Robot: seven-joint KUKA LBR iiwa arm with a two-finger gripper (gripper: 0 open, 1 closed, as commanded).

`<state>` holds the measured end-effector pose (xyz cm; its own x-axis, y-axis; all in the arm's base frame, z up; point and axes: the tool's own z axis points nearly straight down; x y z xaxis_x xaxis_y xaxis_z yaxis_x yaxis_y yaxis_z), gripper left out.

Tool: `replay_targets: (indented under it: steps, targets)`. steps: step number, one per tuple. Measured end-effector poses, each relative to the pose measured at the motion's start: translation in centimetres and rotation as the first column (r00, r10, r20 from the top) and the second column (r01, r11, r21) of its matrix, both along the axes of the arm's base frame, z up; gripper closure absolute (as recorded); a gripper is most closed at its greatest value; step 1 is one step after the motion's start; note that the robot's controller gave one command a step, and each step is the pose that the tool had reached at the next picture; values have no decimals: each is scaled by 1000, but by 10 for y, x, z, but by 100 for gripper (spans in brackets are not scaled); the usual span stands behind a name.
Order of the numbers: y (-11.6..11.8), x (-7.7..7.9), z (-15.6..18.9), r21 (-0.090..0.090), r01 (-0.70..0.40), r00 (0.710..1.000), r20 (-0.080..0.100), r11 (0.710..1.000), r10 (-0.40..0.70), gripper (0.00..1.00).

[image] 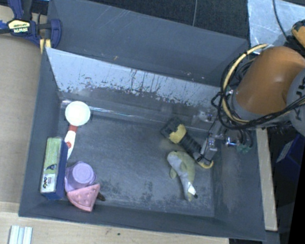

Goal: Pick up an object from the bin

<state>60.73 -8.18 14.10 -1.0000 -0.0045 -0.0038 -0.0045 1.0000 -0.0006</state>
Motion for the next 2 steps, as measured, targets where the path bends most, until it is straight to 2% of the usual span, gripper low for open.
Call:
replay_targets:
  steps: [1,2]
  targets:
    - [-17,-10,-56,-2,-200,980,3,980,200,0]
    - [-20,-19,-54,-1,-150,989,2,989,150,0]
